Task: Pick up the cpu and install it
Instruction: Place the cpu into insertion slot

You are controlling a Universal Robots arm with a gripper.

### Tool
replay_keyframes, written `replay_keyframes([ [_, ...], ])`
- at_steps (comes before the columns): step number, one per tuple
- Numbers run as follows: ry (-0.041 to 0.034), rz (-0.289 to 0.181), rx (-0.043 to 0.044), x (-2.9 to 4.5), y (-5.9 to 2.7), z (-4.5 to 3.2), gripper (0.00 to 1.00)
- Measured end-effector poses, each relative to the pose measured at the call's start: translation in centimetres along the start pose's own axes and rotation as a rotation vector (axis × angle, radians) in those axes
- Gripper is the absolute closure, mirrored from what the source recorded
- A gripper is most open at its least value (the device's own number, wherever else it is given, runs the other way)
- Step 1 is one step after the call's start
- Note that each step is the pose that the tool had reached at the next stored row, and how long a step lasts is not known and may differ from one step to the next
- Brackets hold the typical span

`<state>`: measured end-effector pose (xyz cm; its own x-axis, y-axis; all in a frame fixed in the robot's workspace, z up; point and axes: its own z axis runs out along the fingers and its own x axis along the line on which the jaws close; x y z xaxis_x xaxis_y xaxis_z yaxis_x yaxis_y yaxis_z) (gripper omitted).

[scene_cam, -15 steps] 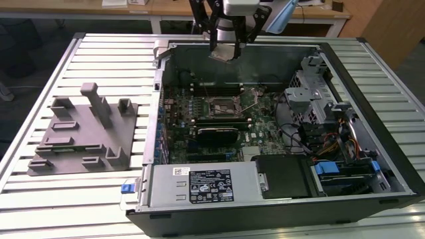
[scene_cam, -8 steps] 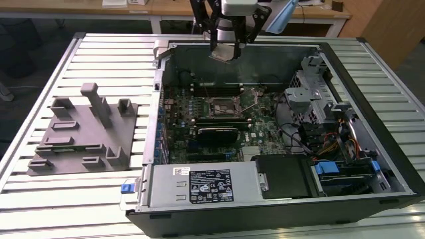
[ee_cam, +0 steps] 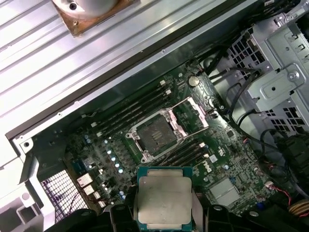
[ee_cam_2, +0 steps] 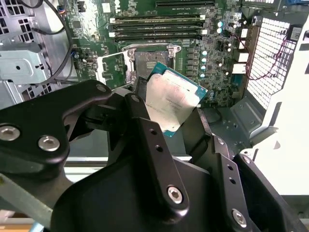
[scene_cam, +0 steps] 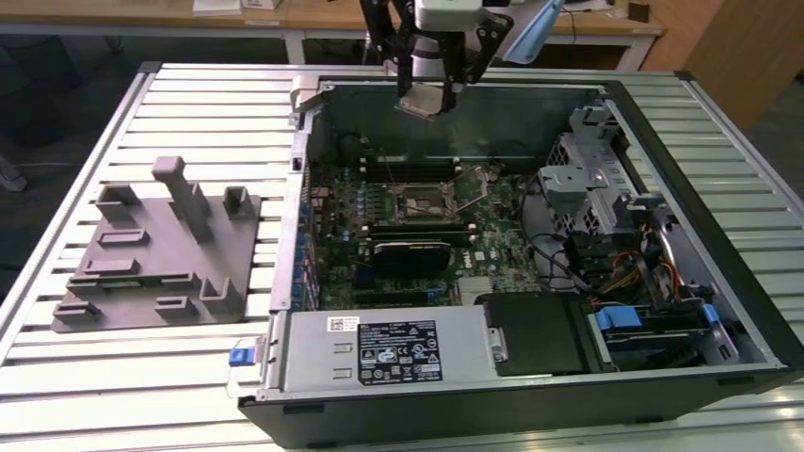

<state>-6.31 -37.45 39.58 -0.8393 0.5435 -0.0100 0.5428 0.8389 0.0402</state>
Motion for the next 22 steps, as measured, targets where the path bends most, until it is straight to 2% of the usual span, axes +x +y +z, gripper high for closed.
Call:
replay_keyframes([
  [9,-0.0026,0.064,0.0005,0.0,-0.01,0.24,0.47],
  [17,-0.0062,0.154,0.0016,0.03,-0.02,0.44,0.47],
  [22,-0.0078,0.194,0.0019,0.05,0.01,0.54,0.47],
])
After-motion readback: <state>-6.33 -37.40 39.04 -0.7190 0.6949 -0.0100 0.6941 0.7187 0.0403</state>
